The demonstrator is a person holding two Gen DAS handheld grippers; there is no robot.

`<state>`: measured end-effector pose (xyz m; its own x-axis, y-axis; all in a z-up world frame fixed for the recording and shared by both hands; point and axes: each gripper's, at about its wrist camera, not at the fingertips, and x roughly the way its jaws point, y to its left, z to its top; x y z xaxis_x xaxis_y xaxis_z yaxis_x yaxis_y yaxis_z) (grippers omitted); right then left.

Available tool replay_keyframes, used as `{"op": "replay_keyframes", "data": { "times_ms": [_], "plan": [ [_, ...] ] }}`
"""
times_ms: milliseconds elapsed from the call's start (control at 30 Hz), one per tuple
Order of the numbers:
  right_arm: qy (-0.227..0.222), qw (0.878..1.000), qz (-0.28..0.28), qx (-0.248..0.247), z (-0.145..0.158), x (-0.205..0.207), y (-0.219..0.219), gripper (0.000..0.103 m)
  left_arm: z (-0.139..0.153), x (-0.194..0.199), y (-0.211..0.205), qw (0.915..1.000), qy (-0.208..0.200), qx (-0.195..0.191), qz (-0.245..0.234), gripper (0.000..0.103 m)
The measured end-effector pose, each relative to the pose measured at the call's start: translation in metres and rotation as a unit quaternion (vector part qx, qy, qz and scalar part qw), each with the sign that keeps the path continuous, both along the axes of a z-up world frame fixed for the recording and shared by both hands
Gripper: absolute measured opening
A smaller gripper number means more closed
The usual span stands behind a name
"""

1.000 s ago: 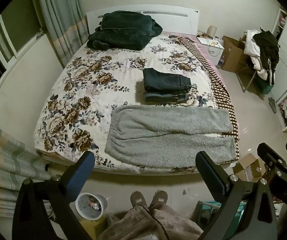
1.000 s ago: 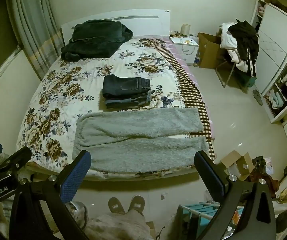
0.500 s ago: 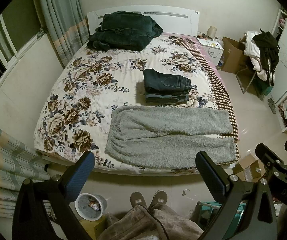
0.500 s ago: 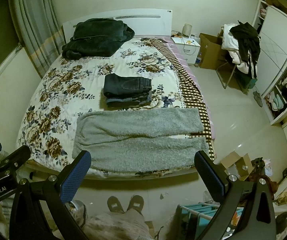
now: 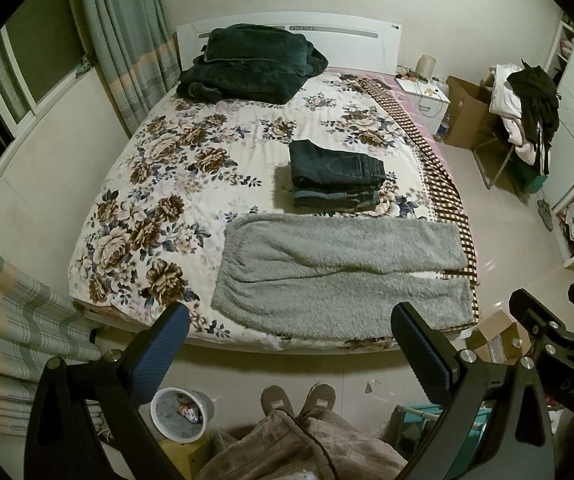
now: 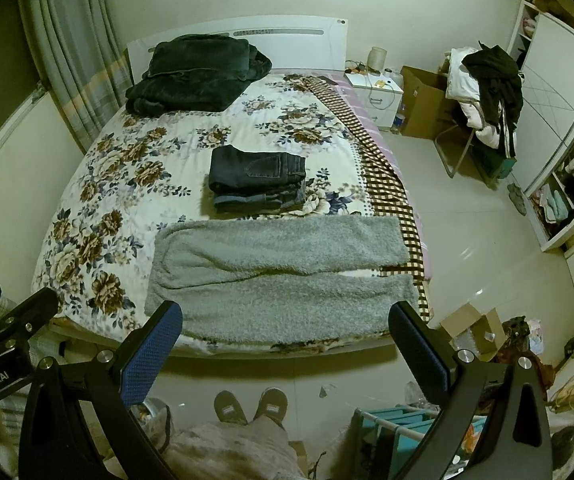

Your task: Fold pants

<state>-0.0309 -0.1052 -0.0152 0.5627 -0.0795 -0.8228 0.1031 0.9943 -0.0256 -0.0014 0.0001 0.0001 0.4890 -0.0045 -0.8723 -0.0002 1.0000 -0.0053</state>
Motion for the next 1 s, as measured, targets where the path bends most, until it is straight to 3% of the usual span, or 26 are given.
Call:
{"op": "replay_keyframes", "data": {
  "times_ms": [1000],
  "plan": [
    [0.003, 1.000, 0.002, 0.002, 0.000, 0.006, 0.006, 0.103, 0.000, 0.000, 0.000, 1.0000, -0.003, -0.001, 0.001, 0.103]
  ]
}}
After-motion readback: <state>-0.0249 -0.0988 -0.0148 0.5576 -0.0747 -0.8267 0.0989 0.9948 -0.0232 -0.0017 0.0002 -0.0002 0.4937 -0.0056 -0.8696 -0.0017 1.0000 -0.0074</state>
